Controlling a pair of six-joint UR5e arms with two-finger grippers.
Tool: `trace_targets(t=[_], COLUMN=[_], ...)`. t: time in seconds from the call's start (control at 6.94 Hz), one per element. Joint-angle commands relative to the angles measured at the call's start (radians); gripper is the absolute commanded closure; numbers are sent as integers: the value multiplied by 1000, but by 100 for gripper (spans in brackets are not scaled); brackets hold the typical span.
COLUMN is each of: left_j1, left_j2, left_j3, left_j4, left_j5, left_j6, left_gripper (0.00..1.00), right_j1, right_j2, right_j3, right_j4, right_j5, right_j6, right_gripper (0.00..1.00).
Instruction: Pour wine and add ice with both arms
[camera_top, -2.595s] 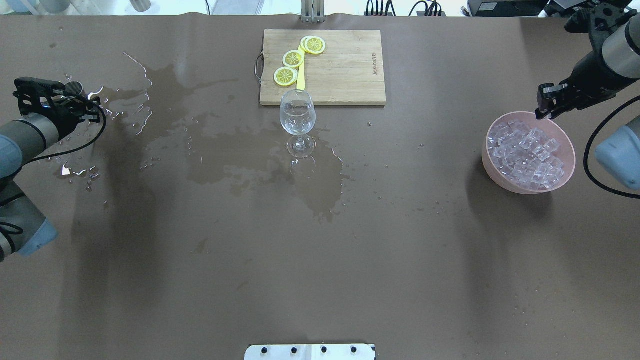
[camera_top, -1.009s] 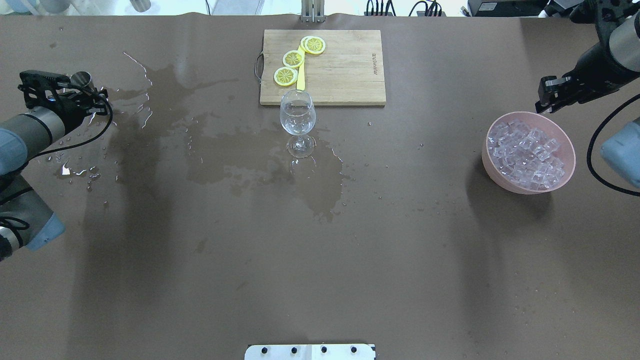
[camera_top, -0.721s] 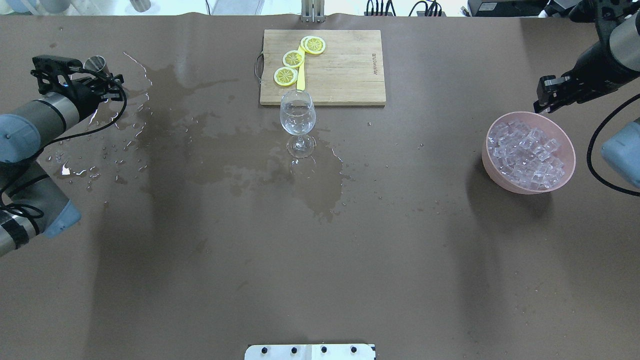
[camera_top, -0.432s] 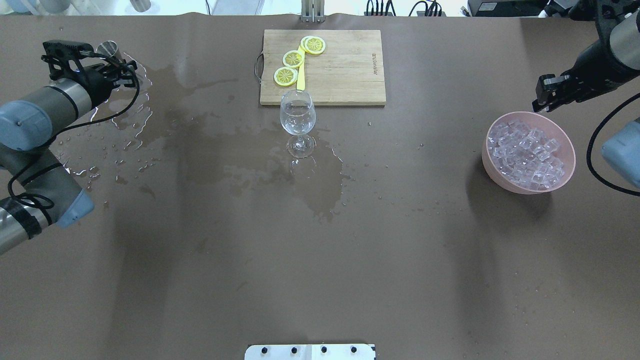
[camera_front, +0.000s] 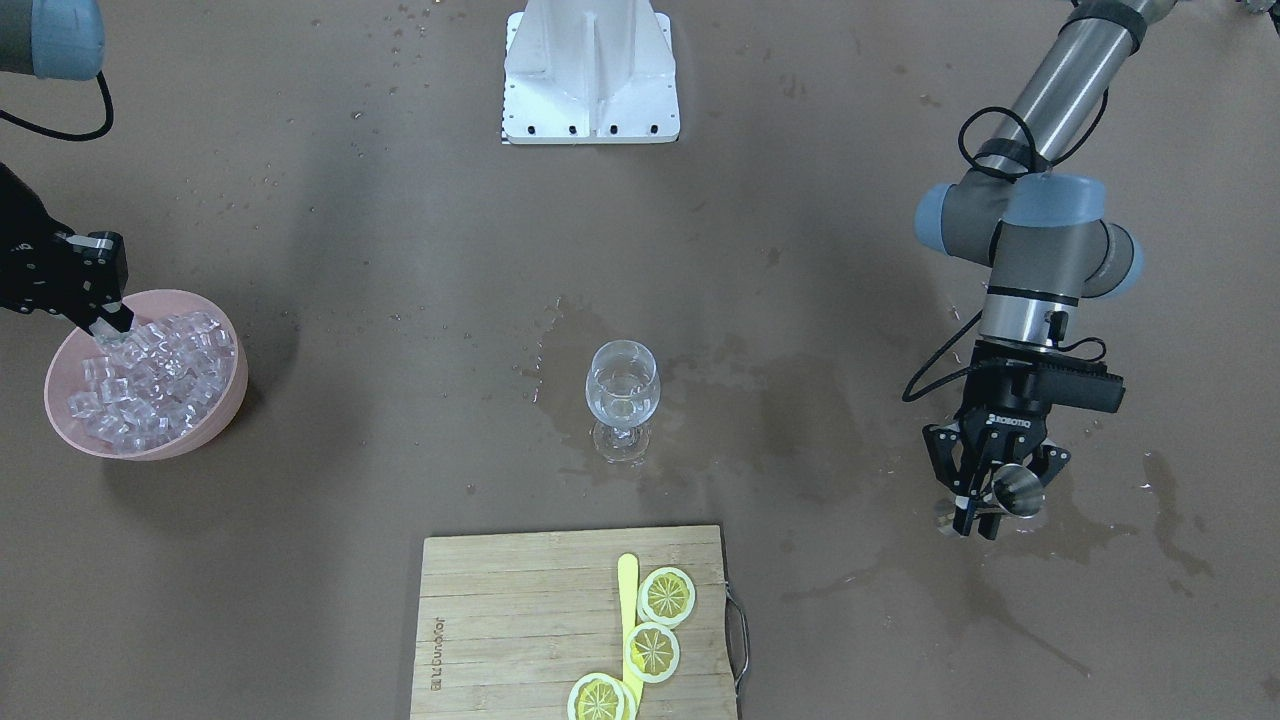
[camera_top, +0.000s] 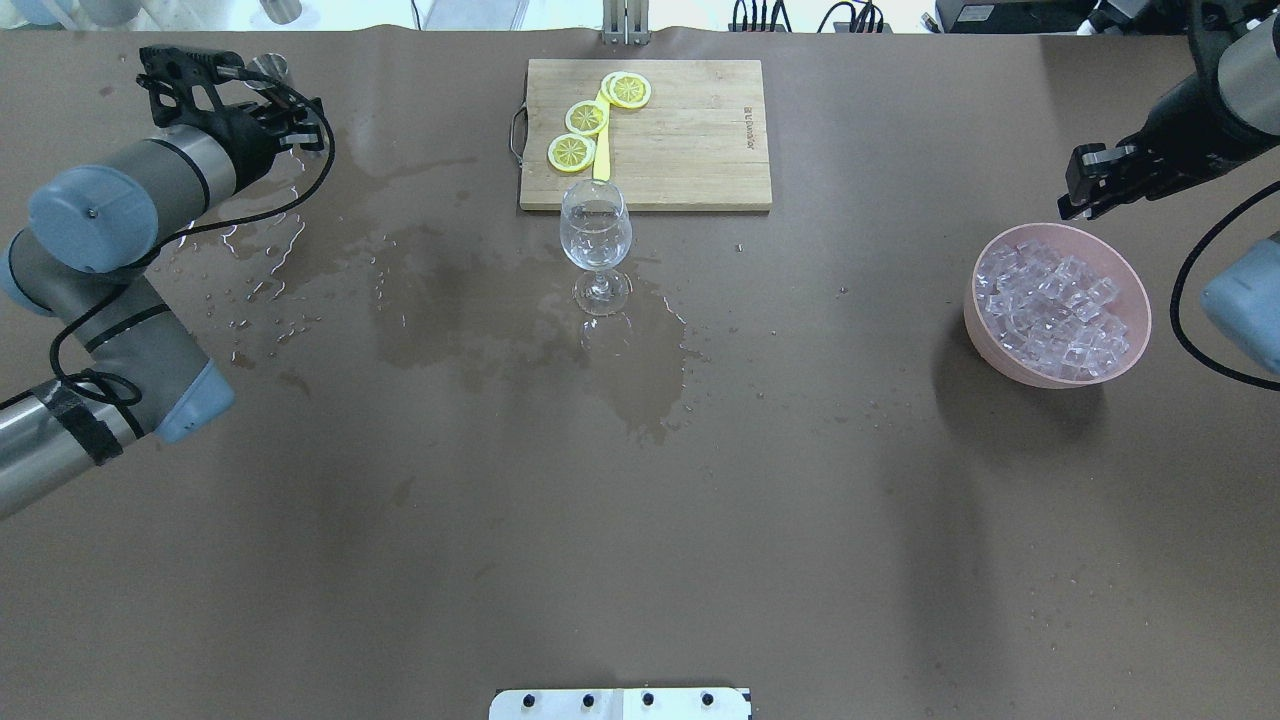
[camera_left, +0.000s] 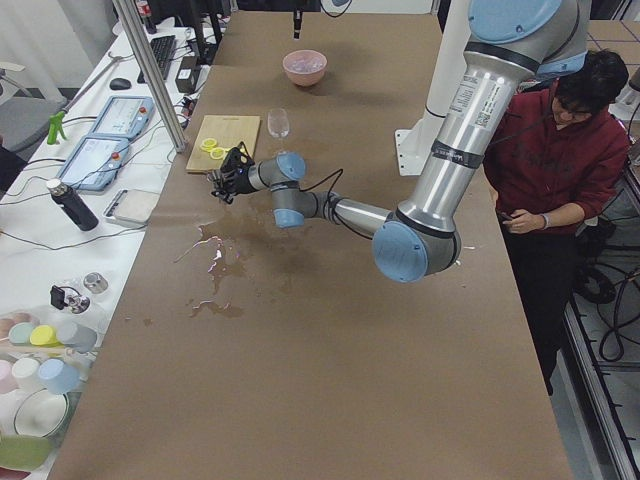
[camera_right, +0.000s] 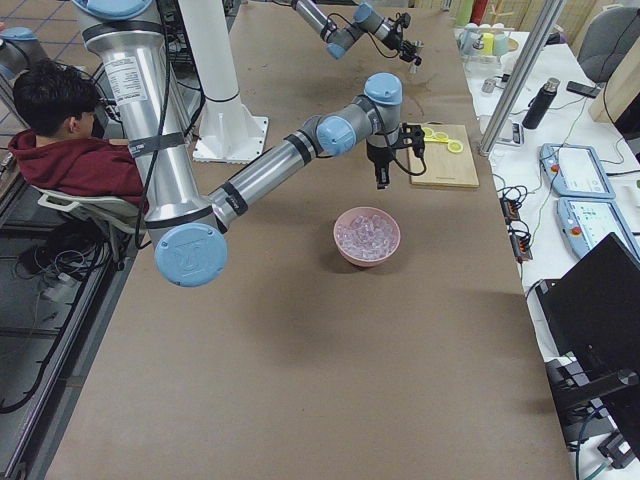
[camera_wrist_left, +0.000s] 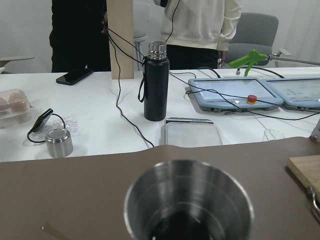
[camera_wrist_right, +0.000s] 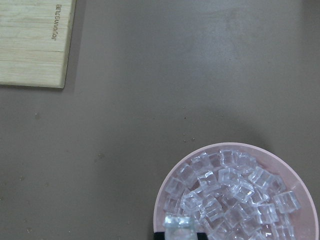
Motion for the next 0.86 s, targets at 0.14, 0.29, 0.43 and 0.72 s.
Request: trace_targets(t=[0.14,0.29,0.43,0.72], left_j1=[87,107,119,149], left_j2=[-73,-90,-91,-91], left_j3=[-25,-67,-133,-239], left_j4=[17,69,182,308], left_j5=[3,3,3,9], left_j6=[-12,-26,-52,-49], left_gripper=[100,100,100,100], right_j1=[1,-1,1,-1], right_j2=[1,1,1,1], right_j3=[7,7,7,8], right_j4=[0,0,0,0], right_j5=[6,4,4,4], right_j6=[0,0,0,0], right_gripper=[92,92,92,92])
